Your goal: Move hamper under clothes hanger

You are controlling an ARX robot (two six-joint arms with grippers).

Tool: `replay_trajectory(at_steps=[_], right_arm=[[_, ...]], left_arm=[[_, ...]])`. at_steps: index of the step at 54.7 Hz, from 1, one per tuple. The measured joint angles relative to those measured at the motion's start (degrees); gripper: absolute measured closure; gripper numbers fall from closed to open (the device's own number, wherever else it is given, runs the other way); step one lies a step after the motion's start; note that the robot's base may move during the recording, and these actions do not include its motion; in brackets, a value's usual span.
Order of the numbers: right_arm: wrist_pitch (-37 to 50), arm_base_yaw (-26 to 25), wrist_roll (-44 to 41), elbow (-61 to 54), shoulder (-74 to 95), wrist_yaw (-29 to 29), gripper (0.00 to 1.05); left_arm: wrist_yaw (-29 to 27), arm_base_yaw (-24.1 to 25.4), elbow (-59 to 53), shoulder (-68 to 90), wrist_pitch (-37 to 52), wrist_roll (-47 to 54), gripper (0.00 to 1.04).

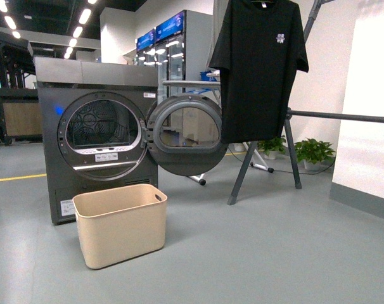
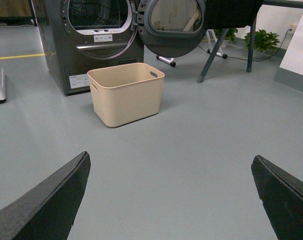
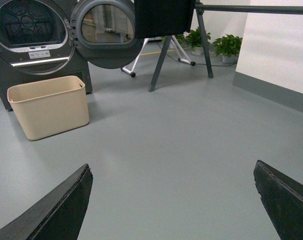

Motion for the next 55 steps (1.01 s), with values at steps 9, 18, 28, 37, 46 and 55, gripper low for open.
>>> replay_trajectory(at_steps=[9, 18, 28, 37, 46, 55], right_arm=[[0.0, 0.0, 0.0, 0.0, 0.0, 0.0, 0.08], [0.0, 0.0, 0.0, 0.0, 0.0, 0.0, 0.08], [0.0, 0.0, 0.0, 0.0, 0.0, 0.0, 0.08], [0.0, 0.0, 0.0, 0.0, 0.0, -0.02, 0.08], [0.0, 0.0, 0.0, 0.0, 0.0, 0.09, 0.08], [0.0, 0.0, 0.0, 0.0, 0.0, -0.02, 0.08]], left_arm=[[0.0, 0.0, 0.0, 0.0, 0.0, 0.02, 0.07], [0.0, 0.0, 0.0, 0.0, 0.0, 0.0, 0.07], [0.0, -0.02, 0.0, 0.0, 0.0, 0.0, 0.07], [0.0, 0.0, 0.0, -0.02, 0.0, 0.0, 0.07], [0.0, -0.02, 0.0, 0.04, -0.02, 0.0, 0.07], [0.02, 0.0, 0.0, 0.04, -0.02, 0.02, 0.07]])
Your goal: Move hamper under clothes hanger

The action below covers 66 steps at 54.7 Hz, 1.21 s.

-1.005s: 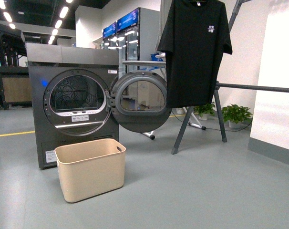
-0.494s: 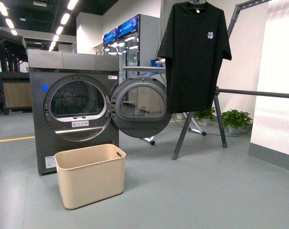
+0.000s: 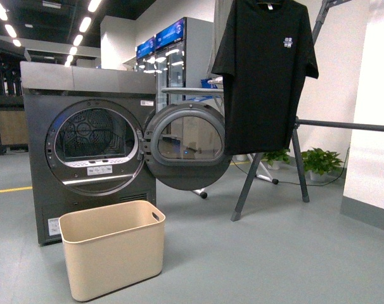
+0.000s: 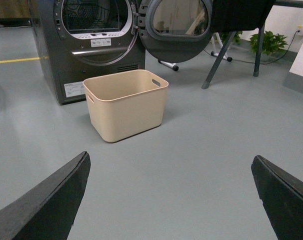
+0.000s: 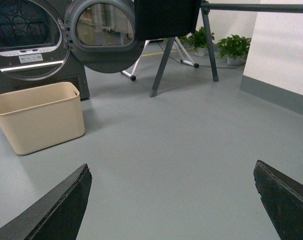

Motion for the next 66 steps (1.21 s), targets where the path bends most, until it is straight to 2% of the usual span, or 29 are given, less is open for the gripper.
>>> replay_trajectory(at_steps=[66], right_arm=[[-0.02, 0.04, 0.0, 0.02, 0.0, 0.02, 0.08]], left_arm=[[0.02, 0.0, 0.0, 0.04, 0.0, 0.0, 0.07]])
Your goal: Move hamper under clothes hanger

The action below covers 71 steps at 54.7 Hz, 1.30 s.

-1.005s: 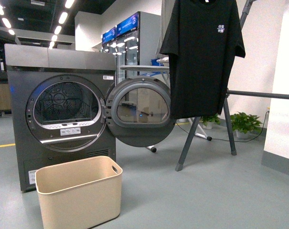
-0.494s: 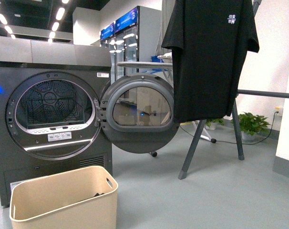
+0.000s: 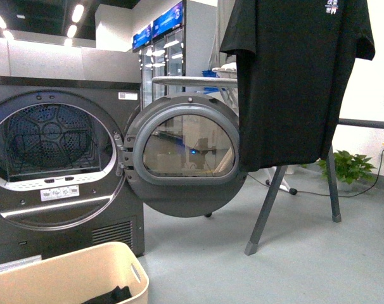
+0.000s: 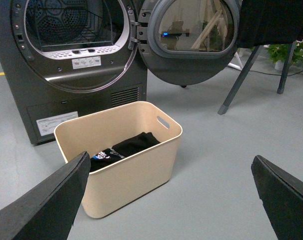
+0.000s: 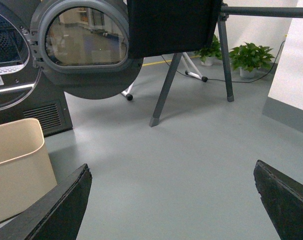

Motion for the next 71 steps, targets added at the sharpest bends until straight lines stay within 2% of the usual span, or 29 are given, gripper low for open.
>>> replay_trajectory(at_steps=[71], right_arm=[[0.0, -0.02, 0.0, -0.02, 0.0, 0.39, 0.08]], left_arm=[[0.15, -0.02, 0.0, 0.07, 0.0, 0.0, 0.07]])
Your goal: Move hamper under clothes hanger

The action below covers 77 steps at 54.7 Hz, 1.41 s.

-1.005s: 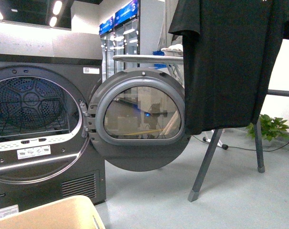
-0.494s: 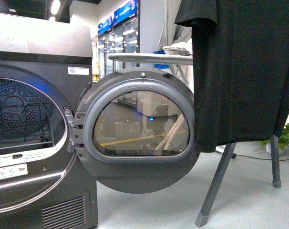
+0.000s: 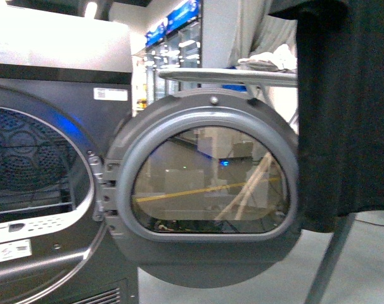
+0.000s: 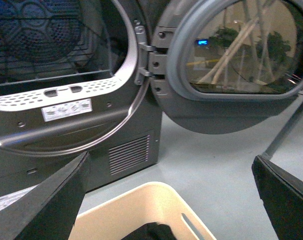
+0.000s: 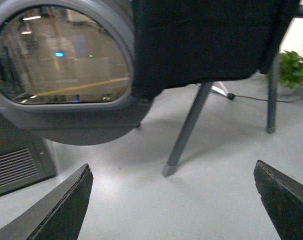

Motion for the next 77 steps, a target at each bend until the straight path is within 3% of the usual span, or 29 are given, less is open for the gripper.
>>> replay_trajectory(at_steps=[59, 64, 70, 77], right_arm=[[0.0, 0.04, 0.0, 0.0, 0.0, -0.42, 0.08], [-4.2, -0.98, 3.41, 2.29, 5.14, 0.02, 0.08], [8.72, -4.83, 7.1, 3.67, 24.52, -5.09, 0.08], [29.2, -2.82, 8.04, 8.37, 52.63, -7.52, 0.08]], left_arm=[[-0.22, 0.09, 0.02, -0.13, 0.0, -0.02, 0.07], [-1.29, 1.31, 4.07, 8.98, -8.11, -4.22, 0.07], [2.93, 5.27, 7.15, 26.73, 0.66, -5.42, 0.07], [4.48, 6.25, 11.87, 50.4, 16.26, -3.98, 0.07]])
